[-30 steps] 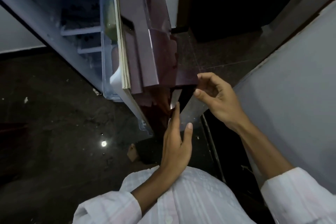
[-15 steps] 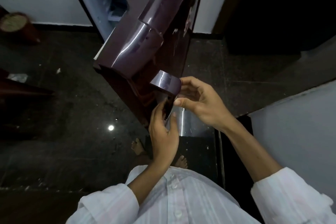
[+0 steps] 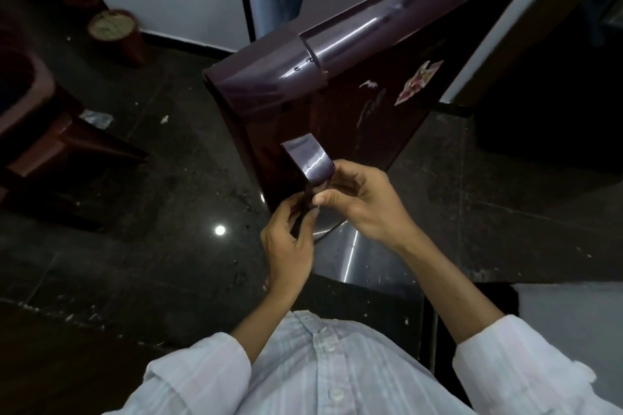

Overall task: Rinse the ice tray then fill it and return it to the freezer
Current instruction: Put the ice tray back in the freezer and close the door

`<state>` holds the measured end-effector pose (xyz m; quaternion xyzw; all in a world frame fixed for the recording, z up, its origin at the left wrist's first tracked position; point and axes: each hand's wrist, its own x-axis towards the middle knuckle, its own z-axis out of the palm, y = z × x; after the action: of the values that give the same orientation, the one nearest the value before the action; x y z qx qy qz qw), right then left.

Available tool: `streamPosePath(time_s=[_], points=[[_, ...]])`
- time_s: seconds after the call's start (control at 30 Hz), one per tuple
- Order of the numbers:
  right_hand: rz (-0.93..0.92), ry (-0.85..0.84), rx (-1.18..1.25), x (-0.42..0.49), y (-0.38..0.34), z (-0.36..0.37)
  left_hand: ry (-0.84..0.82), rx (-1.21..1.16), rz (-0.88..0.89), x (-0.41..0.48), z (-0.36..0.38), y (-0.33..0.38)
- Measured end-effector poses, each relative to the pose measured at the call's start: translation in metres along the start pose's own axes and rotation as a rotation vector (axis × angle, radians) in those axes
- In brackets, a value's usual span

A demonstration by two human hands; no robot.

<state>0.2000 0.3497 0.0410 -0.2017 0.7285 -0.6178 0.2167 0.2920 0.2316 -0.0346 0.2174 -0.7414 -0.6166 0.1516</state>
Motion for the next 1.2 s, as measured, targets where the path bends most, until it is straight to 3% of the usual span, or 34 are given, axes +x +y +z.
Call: streamPosePath(time_s=[0.2, 0.6, 0.93, 1.2], points=[[-0.007, 0.017, -0.009, 0.066, -0.005, 0.030, -0.011, 0.051, 0.120, 0.069, -0.037, -0.001], [-0.056, 0.212, -0.075, 0.199, -0.011, 0.069, -0.067, 0.259, 0.322, 0.225, -0.080, -0.009], [-0.038, 0.285, -0.125, 0.323, -0.019, 0.055, -0.036, 0.311, 0.310, 0.351, -0.070, -0.002], [-0.087, 0.342, -0.152, 0.386, -0.017, 0.039, -0.122, 0.321, 0.237, 0.421, -0.054, 0.014]])
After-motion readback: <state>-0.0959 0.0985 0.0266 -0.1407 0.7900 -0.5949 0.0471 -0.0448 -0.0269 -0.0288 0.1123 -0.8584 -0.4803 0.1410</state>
